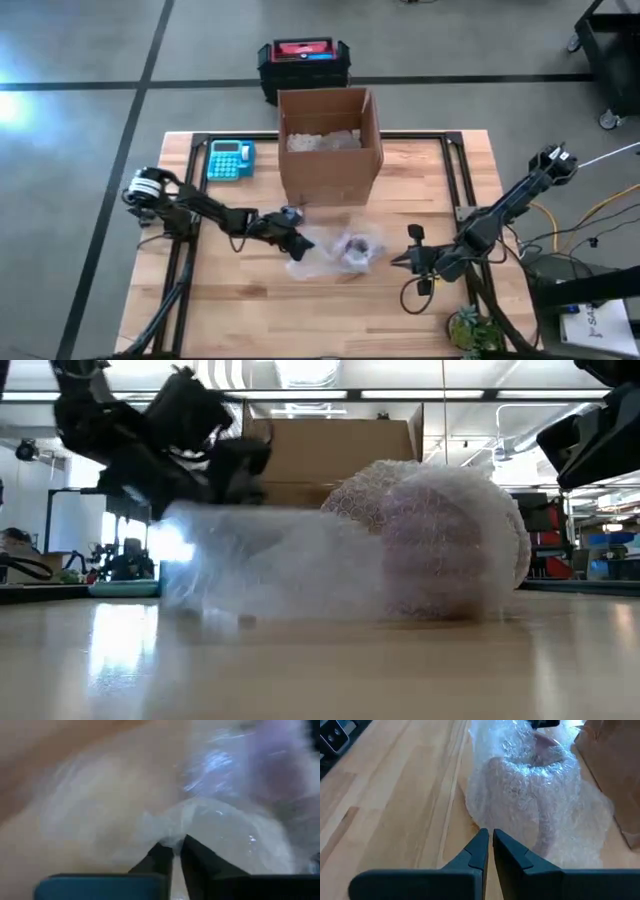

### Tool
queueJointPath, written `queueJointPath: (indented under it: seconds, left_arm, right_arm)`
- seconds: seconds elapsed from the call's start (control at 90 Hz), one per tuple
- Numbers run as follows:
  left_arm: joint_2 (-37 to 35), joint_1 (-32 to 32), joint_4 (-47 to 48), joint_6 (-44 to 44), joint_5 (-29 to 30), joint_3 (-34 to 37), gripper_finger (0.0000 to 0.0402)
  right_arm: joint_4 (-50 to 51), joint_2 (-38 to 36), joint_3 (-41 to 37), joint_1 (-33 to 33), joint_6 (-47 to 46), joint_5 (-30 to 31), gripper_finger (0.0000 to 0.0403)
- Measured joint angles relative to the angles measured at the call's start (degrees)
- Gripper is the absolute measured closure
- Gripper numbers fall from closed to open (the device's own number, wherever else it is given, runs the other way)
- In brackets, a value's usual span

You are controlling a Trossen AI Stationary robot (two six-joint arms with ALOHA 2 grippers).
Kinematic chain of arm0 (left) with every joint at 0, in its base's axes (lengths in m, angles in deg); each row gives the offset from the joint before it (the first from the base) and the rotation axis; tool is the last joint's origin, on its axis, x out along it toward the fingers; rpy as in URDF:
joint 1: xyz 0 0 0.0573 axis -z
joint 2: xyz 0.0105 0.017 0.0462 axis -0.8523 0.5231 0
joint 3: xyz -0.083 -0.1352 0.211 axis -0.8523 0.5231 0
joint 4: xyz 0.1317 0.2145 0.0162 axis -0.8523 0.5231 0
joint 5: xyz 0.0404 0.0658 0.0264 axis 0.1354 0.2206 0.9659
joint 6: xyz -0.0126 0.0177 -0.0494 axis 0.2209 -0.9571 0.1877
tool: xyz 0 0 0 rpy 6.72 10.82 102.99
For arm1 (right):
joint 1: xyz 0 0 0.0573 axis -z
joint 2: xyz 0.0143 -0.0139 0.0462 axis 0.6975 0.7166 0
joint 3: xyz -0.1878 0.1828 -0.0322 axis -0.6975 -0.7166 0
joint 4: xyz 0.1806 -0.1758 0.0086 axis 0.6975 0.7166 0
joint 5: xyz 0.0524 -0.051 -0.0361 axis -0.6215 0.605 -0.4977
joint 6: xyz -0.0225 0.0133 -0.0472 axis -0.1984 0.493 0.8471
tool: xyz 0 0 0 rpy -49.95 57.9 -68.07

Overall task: Wrap mug
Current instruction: Wrap the purple mug with bubble wrap

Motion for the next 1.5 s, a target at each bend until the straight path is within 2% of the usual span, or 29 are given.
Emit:
queueJointPath:
  seconds: [0.167, 0.444, 0.6, 0.889, 1.056, 1.2, 1.289, 1.389, 1.5]
  left_arm:
    - [-0.67, 1.22, 3.20, -6.33, 0.93, -8.80, 0.0399]
    - [-1.24, 2.22, 22.14, -15.02, 4.90, -24.17, 0.0400]
    - [1.18, 2.46, 22.33, -16.92, 5.22, -29.10, 0.0400]
    - [11.83, 2.86, 22.32, -16.48, 4.50, -35.97, 0.0400]
    - [16.80, 2.86, 25.07, -14.80, 4.08, -39.55, 0.0401]
    - [17.88, 2.86, 25.92, -14.75, 4.64, -40.61, 0.0401]
    - [17.63, 2.88, 26.07, -14.80, 5.06, -40.48, 0.0401]
    - [17.32, 2.96, 26.17, -15.12, 5.17, -40.40, 0.0400]
    - [16.92, 2.97, 26.36, -15.12, 5.15, -40.30, 0.0401]
  right_arm:
    - [1.17, 0.00, 0.00, 0.04, -0.25, 0.66, 0.0389]
    - [1.35, 0.00, -0.14, 0.04, -1.25, 2.43, 0.0389]
    - [0.58, 0.52, -0.22, 0.17, -1.91, 3.04, 0.0389]
    - [-3.55, 7.12, -0.11, 1.00, -1.15, 2.80, 0.0389]
    - [1.52, 9.31, 4.34, 1.11, -0.24, 2.34, 0.0389]
    - [10.38, 9.29, 12.90, 1.28, 1.09, 2.95, 0.0389]
    - [14.14, 9.29, 17.66, 2.66, 4.78, 6.89, 0.0389]
    - [13.96, 9.27, 20.46, 5.96, 11.31, 11.78, 0.0389]
    - [12.57, 9.57, 20.66, 10.99, 15.68, 10.35, 0.0389]
